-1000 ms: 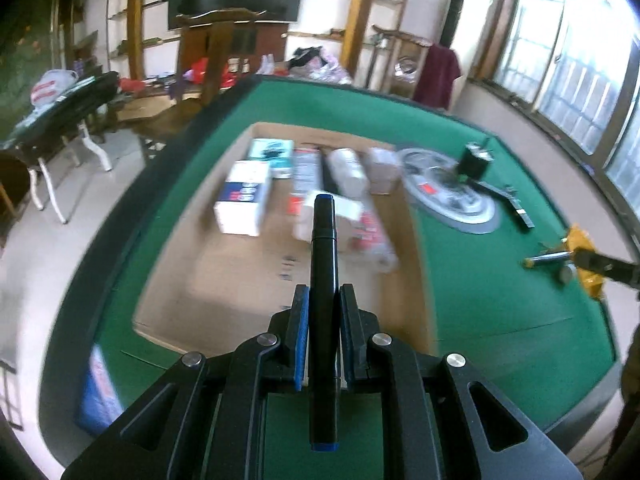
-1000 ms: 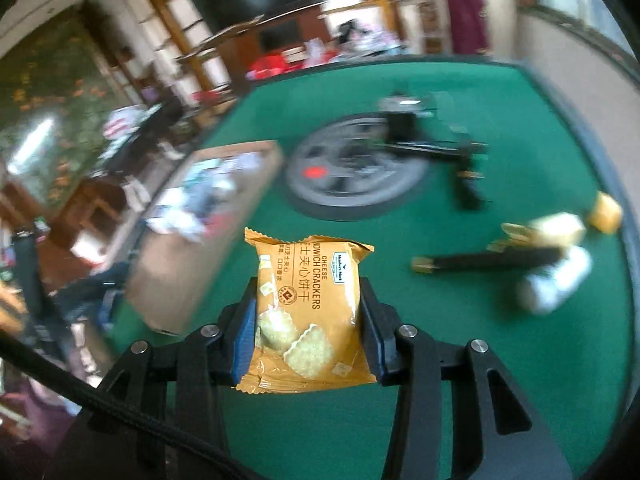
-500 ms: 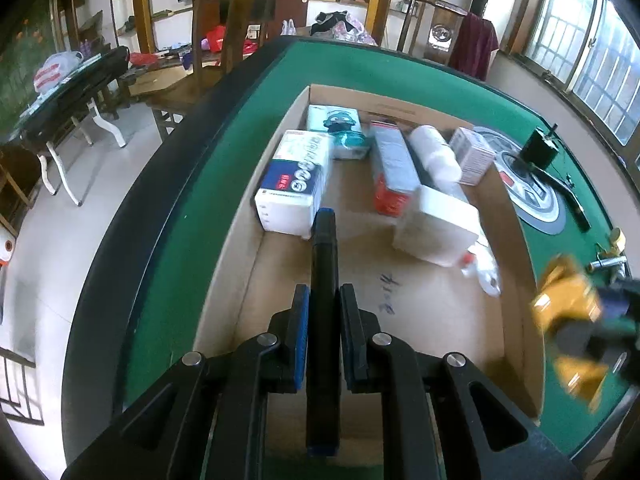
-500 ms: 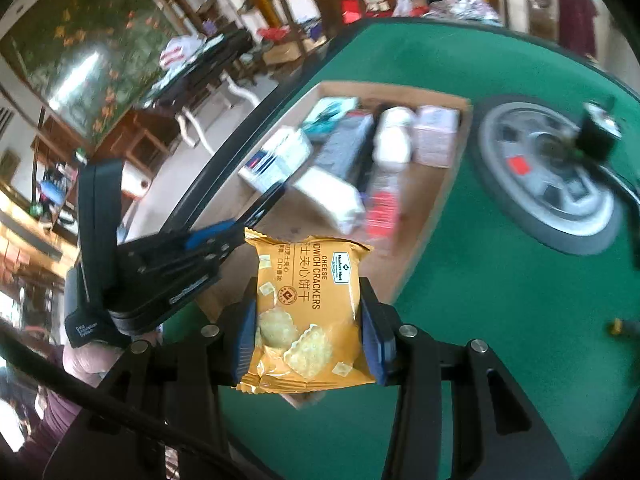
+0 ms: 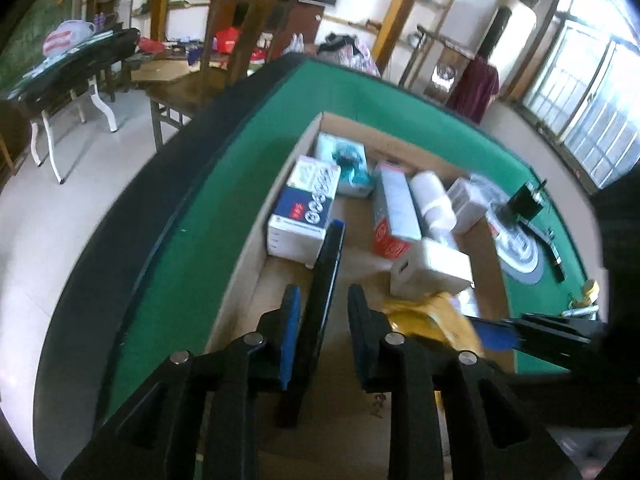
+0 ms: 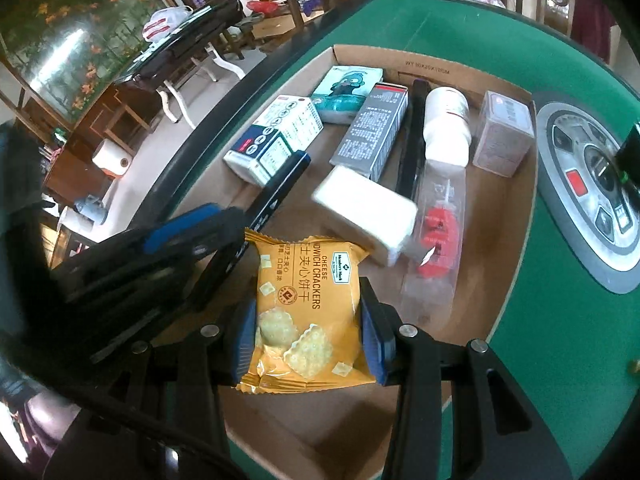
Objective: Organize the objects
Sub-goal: 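Carry marker and cracker pack into the tray and release both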
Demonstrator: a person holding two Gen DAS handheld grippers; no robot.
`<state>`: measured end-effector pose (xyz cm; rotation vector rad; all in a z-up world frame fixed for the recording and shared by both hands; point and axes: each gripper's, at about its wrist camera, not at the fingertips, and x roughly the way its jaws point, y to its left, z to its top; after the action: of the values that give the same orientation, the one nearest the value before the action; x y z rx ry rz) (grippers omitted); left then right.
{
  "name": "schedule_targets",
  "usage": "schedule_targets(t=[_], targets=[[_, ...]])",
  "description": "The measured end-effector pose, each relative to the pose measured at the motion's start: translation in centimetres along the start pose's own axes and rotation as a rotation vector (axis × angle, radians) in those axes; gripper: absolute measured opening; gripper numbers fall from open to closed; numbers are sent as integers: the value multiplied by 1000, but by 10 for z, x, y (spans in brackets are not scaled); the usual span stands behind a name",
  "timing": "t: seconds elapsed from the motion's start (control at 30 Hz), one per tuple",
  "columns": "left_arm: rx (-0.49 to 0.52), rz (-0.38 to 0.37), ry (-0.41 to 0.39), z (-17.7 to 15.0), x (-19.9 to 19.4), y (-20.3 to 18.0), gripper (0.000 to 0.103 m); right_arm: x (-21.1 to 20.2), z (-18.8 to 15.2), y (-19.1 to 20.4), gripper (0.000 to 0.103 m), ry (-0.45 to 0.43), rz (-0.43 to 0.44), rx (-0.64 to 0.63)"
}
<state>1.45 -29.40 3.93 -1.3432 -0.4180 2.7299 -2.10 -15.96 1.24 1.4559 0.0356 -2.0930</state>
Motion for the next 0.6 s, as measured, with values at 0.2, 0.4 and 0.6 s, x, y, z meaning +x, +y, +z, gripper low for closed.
schedule_targets(t=[0.2,0.4,0.6], targets=[[-73,-32,-89,-10,-30,13,51,11,5,-1,43,5,1,13],[-77,-25,-111,-13,-42,10,54,11,2,8,44,-20,-33,-5],[-111,-20,-103,-19,-44,8,57,-16,-6,11,45,-77,-13,-28]])
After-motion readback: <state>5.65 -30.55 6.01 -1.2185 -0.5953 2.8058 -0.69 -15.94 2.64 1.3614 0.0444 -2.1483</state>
